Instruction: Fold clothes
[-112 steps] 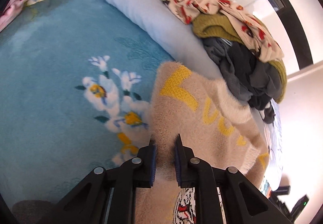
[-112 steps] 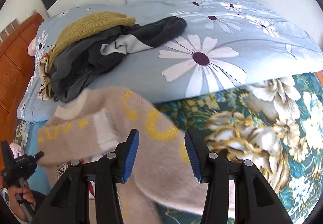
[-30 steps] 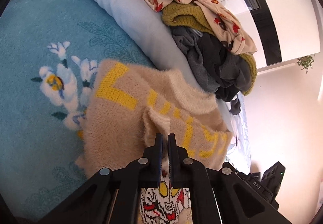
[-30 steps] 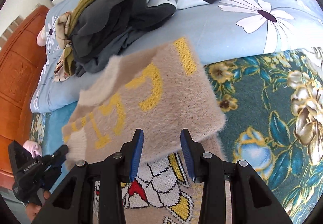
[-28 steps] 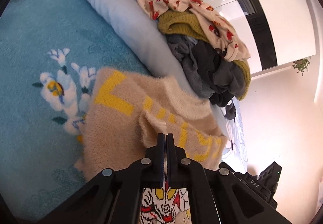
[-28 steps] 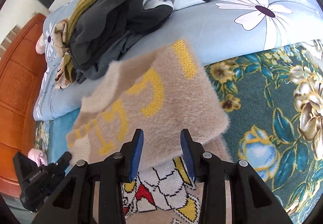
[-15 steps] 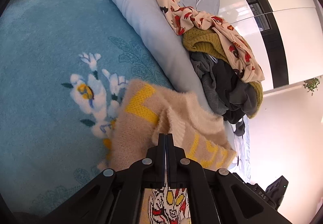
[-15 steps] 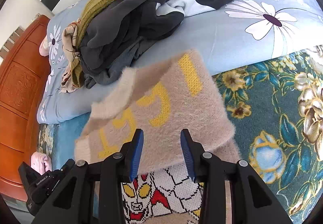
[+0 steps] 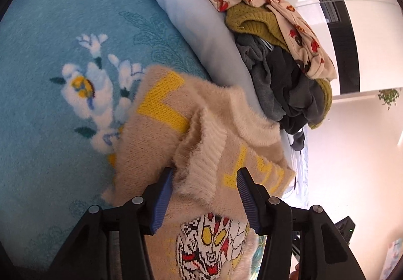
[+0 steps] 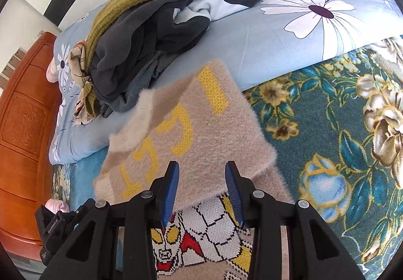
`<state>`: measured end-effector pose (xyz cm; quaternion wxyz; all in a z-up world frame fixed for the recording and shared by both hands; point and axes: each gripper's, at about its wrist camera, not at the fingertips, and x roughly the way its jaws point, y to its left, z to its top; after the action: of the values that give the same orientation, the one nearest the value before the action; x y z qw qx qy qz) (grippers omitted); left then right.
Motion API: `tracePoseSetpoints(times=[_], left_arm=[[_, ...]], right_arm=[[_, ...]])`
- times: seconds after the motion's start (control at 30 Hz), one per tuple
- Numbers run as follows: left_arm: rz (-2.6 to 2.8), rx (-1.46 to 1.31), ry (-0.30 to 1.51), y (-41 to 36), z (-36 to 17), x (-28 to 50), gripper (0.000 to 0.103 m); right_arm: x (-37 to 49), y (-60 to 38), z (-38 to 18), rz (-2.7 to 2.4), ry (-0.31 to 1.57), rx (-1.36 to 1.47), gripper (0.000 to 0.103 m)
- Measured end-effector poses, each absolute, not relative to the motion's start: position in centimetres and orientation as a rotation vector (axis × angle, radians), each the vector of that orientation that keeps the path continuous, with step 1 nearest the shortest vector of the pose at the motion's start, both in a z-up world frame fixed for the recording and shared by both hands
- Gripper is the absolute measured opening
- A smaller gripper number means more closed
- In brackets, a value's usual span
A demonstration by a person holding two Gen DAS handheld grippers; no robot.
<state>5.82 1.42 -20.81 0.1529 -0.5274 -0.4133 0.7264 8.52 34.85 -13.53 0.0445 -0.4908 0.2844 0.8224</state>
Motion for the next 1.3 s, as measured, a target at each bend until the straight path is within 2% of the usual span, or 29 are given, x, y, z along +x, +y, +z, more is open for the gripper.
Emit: tracePoseSetpoints(times=[0.13,0.2,0.23,0.27,0.47,0.63,0.8,0.97,1.2,1.3], left_arm=[[2.106,-1.533,-1.1,2.4,-21.2,5.1,0.055],[2.128,-1.518,-1.08,2.5,-21.2,5.1,0.051],[2.139,-1.51,-1.073,2.5,-21.1,5.1,0.035],[2.138,-1.507,-1.072,2.4,-21.2,5.1,0.01],[2.384,-1.328,-1.072,0.3,-17.3,7.1,0.009],[2.292,-1.624,-1.253,-0.8,-21.3,6.5,0.009],[2.287,-1.539,-1.223,-0.5,-20.1,6.8,0.011],[2.336,-1.429,-1.177,-0.1,-16.8,9.0,0.029],[2.467,-1.299,-0.924,1.3,-10.7,12.3,0.036],[2.525,-1.225,-0.862,1.6,-7.8,13.9,0.044]], right_arm=[[8.4,34.3,-13.6,2.527,0.85,-1.518,0.039],[8.3,34.2,-13.4,2.53,0.844,-1.518,0.039],[8.2,34.2,-13.3,2.532,0.842,-1.518,0.039],[8.2,34.2,-13.2,2.534,0.839,-1.517,0.039],[7.9,34.3,-12.2,2.563,0.827,-1.495,0.039],[7.6,33.9,-12.7,2.548,0.82,-1.52,0.039],[7.8,33.4,-13.0,2.564,0.801,-1.557,0.039],[8.5,33.3,-12.7,2.583,0.808,-1.566,0.039],[11.1,34.1,-12.4,2.579,0.902,-1.562,0.039],[12.6,34.4,-11.7,2.601,0.933,-1.54,0.039]])
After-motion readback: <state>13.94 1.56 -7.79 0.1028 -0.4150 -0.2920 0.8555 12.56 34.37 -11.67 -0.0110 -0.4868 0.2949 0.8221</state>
